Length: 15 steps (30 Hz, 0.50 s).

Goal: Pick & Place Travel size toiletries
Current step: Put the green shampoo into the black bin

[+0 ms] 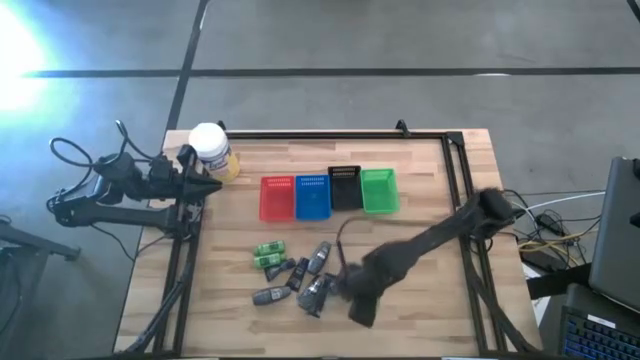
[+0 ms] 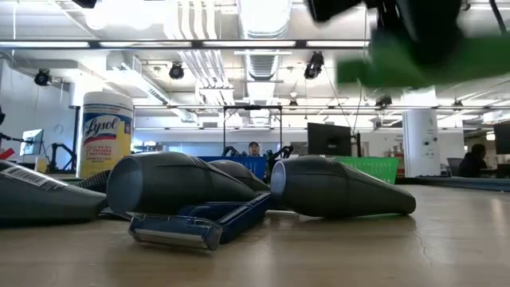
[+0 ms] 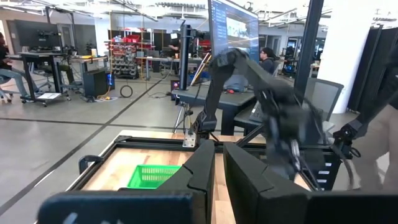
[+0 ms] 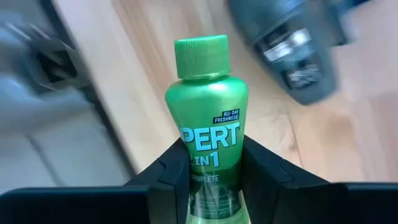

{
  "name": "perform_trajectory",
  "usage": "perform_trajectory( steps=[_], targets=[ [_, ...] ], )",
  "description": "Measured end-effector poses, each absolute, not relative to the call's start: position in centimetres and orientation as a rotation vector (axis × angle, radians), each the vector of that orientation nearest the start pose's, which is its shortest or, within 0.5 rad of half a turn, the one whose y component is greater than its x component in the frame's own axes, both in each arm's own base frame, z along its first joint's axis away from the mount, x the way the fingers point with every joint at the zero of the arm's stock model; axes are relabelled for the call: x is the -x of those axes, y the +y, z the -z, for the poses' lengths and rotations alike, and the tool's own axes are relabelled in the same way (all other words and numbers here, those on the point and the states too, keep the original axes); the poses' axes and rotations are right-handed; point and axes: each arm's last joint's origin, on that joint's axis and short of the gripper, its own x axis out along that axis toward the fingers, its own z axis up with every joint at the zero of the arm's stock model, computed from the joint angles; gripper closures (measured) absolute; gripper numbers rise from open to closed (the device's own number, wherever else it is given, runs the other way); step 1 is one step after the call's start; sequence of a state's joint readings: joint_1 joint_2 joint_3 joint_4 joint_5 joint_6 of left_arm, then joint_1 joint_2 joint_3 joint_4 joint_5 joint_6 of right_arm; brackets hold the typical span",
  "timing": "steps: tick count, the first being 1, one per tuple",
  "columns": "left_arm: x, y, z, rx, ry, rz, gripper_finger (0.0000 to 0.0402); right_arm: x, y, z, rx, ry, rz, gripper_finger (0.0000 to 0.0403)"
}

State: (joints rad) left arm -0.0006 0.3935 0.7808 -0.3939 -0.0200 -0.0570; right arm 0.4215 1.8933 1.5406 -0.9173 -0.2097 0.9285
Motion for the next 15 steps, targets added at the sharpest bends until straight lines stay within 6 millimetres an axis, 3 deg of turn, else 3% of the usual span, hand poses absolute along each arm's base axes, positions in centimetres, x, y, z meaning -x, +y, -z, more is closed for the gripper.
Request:
perform_trajectory(
  steps=[4,7,12,15],
  targets=[
    [-7.7,0.1,-35.2,0.057,0.006,-0.020,0.0362,-34.2,10.6,-27.3,-0.839,1.222,0.307,0.0300],
    [-7.7,0.1,-35.2,0.057,0.005,-0.020,0.0362,-34.2,4.7,-28.3,-0.995,1.042,0.504,0.0299],
    [-7.7,0.1,-35.2,0.057,0.006,-0.020,0.0362,-33.8,-4.7,-27.0,-1.122,0.889,0.717,0.0290],
    [-7.7,0.1,-35.2,0.057,0.006,-0.020,0.0362,-33.6,-8.6,-25.1,-1.168,0.895,0.761,0.0279]
  ],
)
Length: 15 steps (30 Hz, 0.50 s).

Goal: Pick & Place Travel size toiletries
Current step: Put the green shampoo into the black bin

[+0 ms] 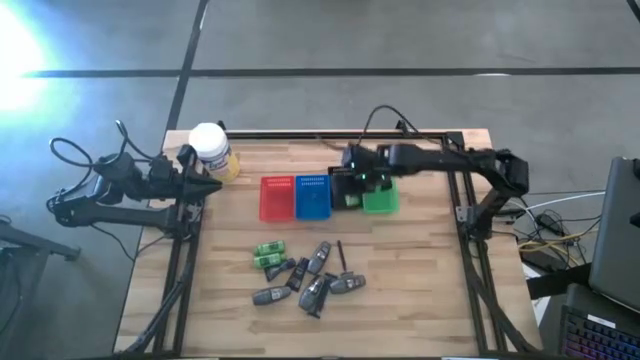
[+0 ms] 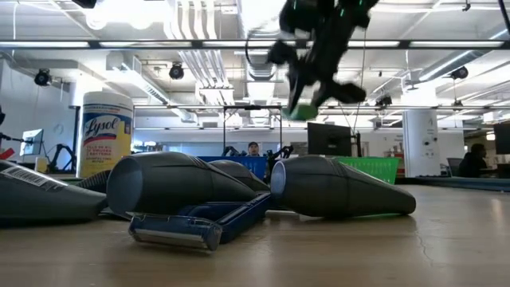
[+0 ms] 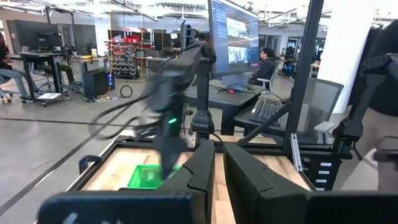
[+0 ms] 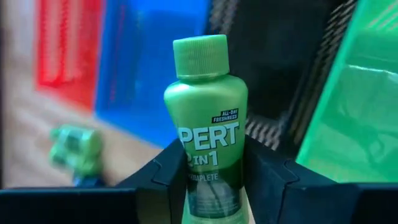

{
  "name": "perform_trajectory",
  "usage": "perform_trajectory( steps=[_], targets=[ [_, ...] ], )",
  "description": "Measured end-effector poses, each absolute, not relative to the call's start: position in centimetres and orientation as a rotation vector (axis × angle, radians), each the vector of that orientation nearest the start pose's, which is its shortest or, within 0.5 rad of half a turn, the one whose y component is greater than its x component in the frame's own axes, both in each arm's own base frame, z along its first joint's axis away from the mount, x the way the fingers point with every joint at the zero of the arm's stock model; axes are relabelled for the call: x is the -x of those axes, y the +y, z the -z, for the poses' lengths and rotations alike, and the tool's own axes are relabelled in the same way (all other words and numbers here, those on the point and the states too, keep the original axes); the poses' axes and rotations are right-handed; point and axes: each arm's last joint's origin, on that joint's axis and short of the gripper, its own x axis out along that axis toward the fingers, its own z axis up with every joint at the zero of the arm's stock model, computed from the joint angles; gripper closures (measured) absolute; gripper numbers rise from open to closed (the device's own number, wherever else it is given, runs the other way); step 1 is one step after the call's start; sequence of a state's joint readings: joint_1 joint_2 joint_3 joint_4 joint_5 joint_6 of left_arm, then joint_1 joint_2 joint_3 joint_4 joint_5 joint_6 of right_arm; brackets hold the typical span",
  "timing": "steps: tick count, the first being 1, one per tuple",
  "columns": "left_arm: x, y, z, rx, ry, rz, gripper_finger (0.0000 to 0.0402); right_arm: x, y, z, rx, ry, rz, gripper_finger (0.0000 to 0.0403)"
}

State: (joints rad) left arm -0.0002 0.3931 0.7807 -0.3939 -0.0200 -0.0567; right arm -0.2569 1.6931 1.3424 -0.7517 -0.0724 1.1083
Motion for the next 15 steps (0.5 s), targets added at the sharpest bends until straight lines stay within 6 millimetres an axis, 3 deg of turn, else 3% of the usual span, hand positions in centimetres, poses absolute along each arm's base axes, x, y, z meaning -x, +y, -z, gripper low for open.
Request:
perform_trajectory(
  steps=[6,9,15],
  targets=[
    [-7.7,0.1,-35.2,0.057,0.006,-0.020,0.0362,-33.8,-12.2,-23.1,-1.189,0.861,0.784,0.0232],
    [-7.7,0.1,-35.2,0.057,0.006,-0.020,0.0362,-34.0,-12.6,-22.1,-1.179,0.901,0.787,0.0204],
    [-7.7,0.1,-35.2,0.057,0.006,-0.020,0.0362,-34.6,-12.2,-22.2,-1.143,0.899,0.753,0.0157]
  ],
)
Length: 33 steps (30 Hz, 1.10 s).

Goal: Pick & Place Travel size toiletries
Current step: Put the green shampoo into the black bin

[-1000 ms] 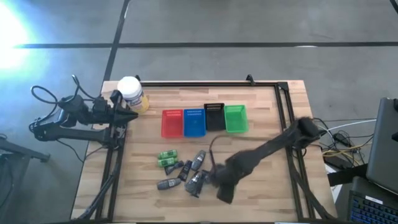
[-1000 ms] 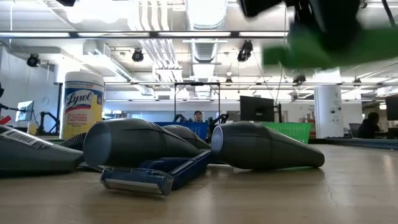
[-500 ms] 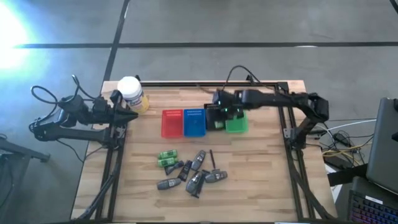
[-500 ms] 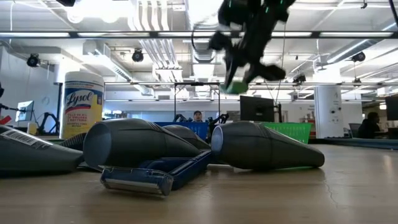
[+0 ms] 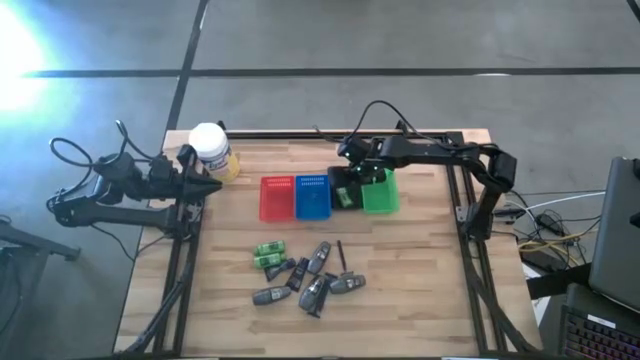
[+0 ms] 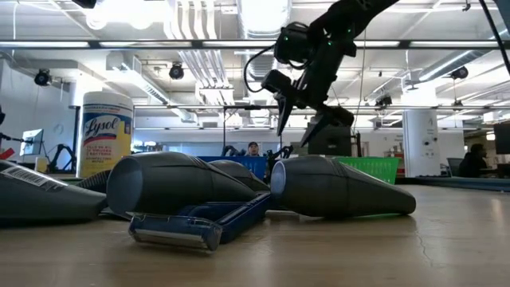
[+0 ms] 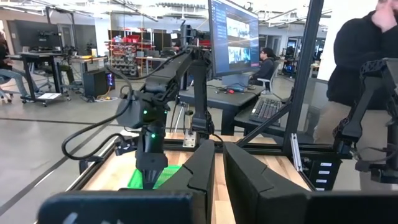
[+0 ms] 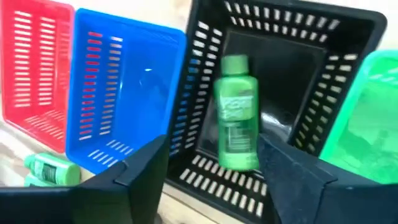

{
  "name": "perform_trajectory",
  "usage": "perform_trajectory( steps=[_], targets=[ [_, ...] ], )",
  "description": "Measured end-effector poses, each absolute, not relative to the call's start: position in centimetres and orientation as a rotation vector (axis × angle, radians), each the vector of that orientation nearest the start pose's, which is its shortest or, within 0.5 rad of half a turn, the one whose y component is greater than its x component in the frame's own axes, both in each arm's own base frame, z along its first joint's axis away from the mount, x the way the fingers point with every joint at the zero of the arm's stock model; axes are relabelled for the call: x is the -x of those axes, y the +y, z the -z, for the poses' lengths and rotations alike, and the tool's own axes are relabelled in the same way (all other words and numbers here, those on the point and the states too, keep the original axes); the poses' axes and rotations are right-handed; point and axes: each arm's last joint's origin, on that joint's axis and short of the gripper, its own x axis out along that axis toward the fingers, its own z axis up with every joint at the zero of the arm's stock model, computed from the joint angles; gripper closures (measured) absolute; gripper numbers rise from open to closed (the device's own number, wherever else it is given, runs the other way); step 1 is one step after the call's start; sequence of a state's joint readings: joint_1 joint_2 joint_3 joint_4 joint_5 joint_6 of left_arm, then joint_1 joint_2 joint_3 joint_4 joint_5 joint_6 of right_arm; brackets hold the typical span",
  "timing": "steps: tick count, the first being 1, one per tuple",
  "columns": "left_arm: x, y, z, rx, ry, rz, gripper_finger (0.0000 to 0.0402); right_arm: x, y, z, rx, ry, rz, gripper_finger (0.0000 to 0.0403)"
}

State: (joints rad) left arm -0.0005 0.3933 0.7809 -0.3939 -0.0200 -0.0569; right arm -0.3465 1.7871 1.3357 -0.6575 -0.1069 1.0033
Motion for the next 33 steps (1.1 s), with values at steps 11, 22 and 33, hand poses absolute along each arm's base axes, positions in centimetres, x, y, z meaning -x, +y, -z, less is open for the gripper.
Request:
perform_trajectory(
  steps=[11,22,33],
  targets=[
    [-7.8,0.1,-35.7,0.035,-0.041,-0.032,0.0362,-34.9,-7.5,-24.5,-0.929,0.969,0.550,0.0105],
    [-7.9,0.1,-36.1,0.186,-0.082,-0.042,0.0362,-35.2,-4.2,-24.5,-0.895,1.003,0.542,0.0118],
    [-7.8,0.6,-36.8,0.357,-0.192,-0.193,0.0362,-35.0,-1.1,-25.3,-0.848,1.023,0.462,0.0138]
  ],
)
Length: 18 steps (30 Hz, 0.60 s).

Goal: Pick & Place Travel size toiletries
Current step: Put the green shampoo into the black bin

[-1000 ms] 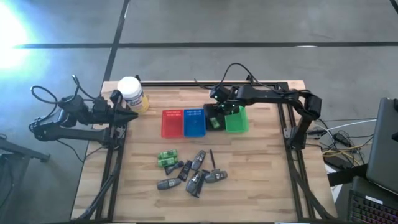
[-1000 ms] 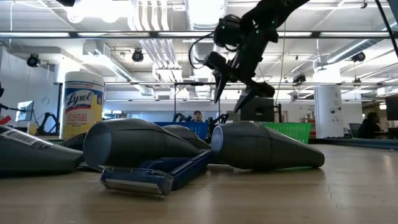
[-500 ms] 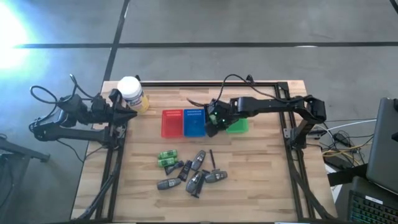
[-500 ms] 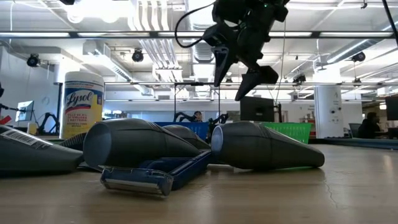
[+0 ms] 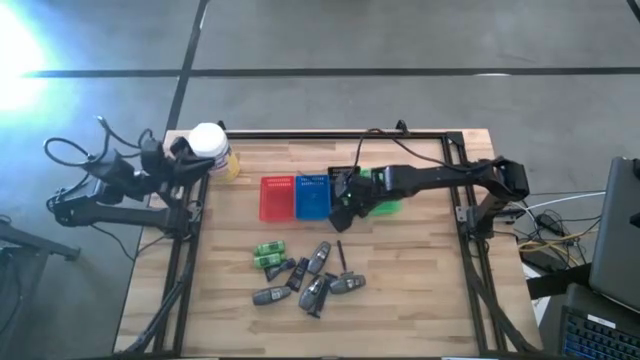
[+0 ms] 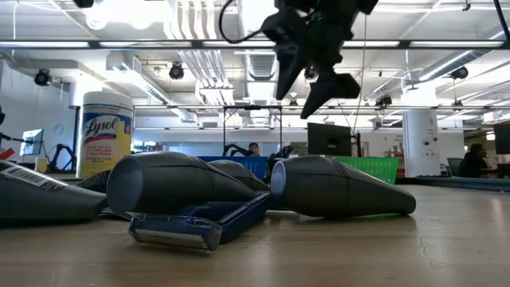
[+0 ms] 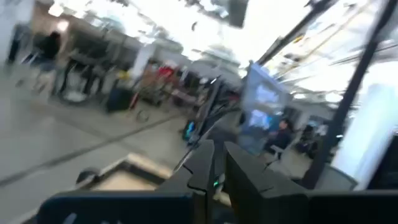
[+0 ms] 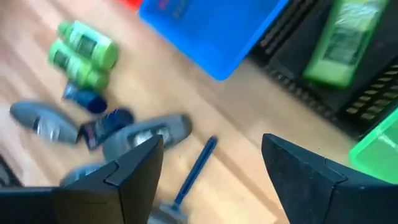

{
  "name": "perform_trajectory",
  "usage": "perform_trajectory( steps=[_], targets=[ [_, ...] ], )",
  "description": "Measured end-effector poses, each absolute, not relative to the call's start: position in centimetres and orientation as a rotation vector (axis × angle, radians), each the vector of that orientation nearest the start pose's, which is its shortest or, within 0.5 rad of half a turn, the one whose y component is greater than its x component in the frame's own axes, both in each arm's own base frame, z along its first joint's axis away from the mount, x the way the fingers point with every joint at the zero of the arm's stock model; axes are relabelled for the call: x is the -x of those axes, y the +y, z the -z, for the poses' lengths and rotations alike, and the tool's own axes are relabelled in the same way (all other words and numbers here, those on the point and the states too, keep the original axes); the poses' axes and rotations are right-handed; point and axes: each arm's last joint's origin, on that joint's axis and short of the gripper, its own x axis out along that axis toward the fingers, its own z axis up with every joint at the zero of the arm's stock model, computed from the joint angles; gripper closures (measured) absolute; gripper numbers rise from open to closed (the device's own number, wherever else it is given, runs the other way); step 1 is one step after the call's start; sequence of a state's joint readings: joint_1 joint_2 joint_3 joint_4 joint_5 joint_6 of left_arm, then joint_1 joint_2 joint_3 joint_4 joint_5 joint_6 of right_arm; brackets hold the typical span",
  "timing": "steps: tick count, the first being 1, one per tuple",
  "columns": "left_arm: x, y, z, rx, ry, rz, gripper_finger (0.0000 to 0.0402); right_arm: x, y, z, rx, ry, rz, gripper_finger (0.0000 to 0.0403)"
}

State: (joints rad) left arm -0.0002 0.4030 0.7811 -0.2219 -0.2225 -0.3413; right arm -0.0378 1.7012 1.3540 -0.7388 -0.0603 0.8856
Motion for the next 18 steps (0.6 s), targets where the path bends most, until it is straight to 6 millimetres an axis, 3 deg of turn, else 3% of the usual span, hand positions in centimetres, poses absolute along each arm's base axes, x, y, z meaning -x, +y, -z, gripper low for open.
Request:
perform_trajectory(
  steps=[10,14,18],
  targets=[
    [-8.7,0.6,-37.0,0.481,-0.210,-0.177,0.0361,-32.9,4.2,-25.7,-0.802,1.179,0.432,0.0153],
    [-11.5,0.5,-34.5,0.515,0.068,-0.205,0.0337,-31.8,5.6,-25.8,-0.773,1.253,0.446,0.0153],
    [-14.9,-0.2,-30.8,0.572,0.439,-0.217,0.0276,-30.4,5.9,-26.0,-0.704,1.338,0.473,0.0142]
  ],
)
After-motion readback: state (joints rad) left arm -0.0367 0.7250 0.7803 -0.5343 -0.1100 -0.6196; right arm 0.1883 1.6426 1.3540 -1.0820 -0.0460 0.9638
